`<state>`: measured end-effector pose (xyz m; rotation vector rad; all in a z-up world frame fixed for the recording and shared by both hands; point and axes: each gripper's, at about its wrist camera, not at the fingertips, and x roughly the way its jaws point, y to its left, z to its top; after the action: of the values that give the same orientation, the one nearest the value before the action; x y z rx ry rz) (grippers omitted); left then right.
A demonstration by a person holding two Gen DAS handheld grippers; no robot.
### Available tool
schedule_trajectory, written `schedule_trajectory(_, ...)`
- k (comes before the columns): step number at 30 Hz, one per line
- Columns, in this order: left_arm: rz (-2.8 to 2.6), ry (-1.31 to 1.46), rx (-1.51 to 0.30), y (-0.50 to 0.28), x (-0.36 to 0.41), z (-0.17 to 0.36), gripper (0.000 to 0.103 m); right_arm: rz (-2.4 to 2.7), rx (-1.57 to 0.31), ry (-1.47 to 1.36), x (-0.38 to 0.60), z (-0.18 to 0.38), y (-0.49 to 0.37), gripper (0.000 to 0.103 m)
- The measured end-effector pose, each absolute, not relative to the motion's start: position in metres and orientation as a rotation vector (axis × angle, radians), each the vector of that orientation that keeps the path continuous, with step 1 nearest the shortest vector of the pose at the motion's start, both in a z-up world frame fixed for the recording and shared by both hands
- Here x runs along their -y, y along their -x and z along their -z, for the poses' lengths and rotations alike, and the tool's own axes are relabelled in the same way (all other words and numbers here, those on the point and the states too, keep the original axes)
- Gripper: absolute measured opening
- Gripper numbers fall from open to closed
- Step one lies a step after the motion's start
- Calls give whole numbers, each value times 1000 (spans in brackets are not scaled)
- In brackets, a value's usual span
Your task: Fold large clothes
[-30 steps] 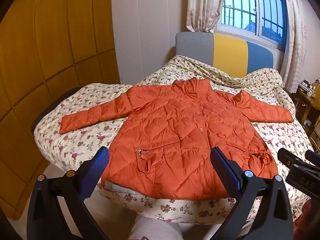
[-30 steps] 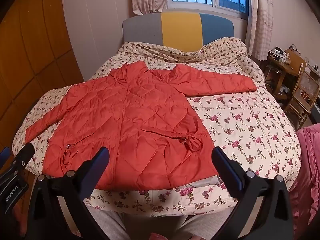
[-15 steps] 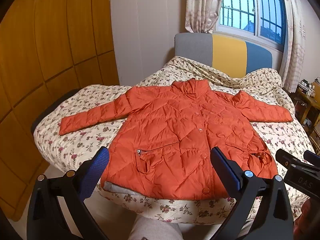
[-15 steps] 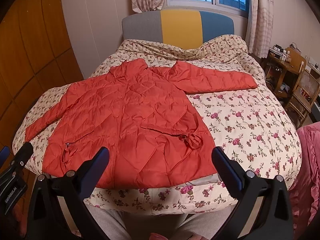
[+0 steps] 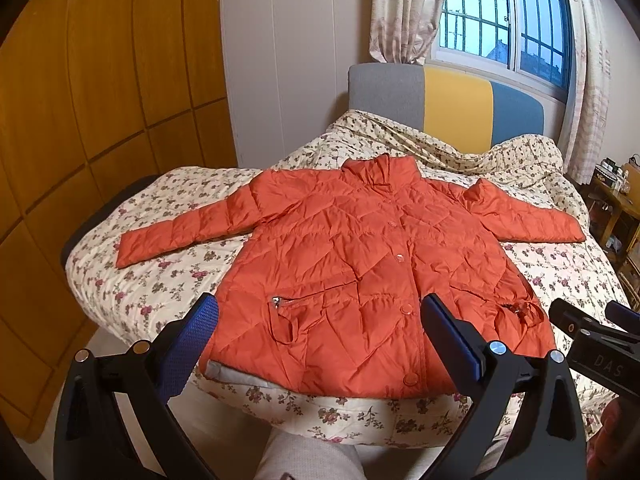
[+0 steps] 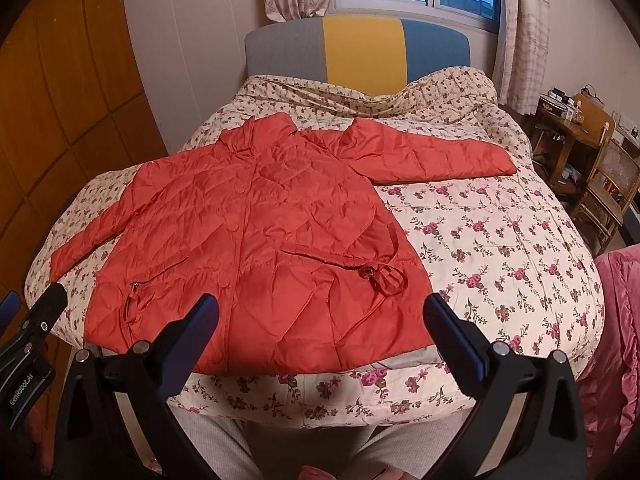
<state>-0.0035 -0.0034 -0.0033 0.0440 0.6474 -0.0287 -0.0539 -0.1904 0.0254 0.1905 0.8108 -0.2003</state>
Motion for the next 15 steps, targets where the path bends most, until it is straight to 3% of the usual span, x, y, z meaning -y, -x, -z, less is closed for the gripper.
schedule_trajectory(15, 34, -45, -660, 1, 1, 8, 100, 196, -826, -165, 188, -23, 49, 101)
